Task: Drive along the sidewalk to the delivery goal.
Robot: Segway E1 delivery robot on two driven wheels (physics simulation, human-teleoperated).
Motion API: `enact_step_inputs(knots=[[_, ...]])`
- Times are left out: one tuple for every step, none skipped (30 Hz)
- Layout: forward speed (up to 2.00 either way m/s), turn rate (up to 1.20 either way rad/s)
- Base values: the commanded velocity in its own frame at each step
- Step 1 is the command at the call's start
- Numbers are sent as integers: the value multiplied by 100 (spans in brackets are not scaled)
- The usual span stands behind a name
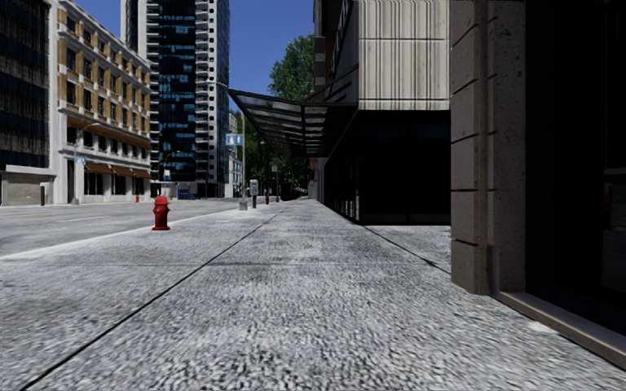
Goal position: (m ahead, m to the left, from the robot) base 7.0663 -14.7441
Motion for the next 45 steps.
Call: enact_step_inputs(knots=[[200, 0], [200, 0], [200, 0], [200, 0], [200, 0], [200, 0], [200, 0], [200, 0], [200, 0], [200, 0], [200, 0], [200, 0], [200, 0], [200, 0], [200, 0], [200, 0], [200, 0], [200, 0], [200, 0], [200, 0], [200, 0], [200, 0], [200, 0], [200, 0], [200, 0], [200, 0], [200, 0], [200, 0], [200, 0], [200, 0], [200, 0], [200, 0], [200, 0], [200, 0], [200, 0], [200, 0], [200, 0], [200, 0], [200, 0], [200, 0], [200, 0], [200, 0], [200, 0], [200, 0], [200, 0]])
